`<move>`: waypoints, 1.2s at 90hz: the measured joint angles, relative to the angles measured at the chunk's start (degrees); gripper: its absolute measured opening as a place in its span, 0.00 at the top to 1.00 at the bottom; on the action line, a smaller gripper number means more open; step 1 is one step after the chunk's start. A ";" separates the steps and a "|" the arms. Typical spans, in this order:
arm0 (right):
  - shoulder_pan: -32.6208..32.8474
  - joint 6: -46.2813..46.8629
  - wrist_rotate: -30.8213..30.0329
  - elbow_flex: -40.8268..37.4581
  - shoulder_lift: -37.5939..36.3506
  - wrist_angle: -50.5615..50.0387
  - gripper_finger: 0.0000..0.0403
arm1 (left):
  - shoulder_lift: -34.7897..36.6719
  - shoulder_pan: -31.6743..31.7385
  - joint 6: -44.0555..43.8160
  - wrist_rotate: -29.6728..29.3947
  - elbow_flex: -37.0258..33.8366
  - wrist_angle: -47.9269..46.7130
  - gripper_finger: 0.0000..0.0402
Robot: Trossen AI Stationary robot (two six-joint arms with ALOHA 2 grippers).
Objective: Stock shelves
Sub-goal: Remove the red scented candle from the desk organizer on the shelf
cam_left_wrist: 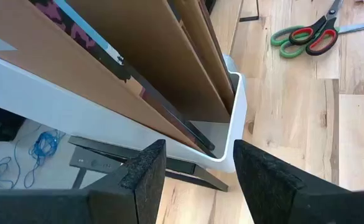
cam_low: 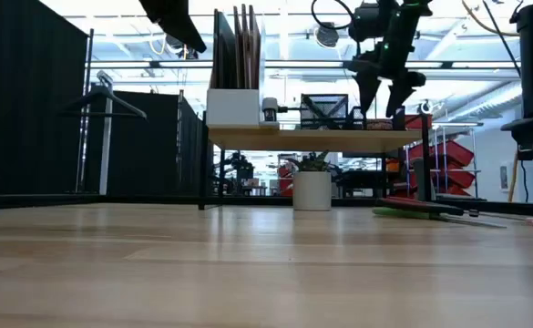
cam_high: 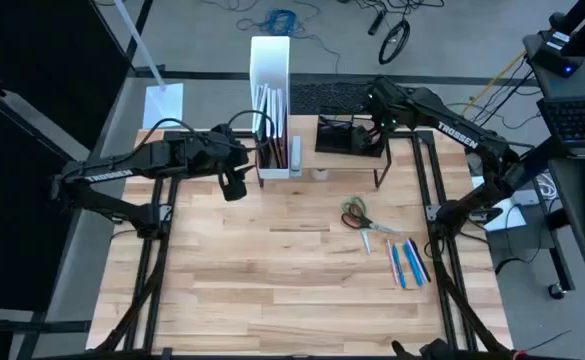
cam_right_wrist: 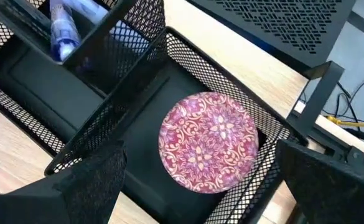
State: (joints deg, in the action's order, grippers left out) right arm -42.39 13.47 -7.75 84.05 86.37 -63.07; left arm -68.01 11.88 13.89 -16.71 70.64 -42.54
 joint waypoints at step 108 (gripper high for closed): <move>0.76 -1.22 -1.26 -2.05 5.89 1.39 0.35 | 0.00 0.00 0.00 0.02 0.01 0.00 0.56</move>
State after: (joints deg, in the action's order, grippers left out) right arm -41.63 12.26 -9.01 82.00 92.26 -61.68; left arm -68.01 11.88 13.89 -16.69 70.65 -42.54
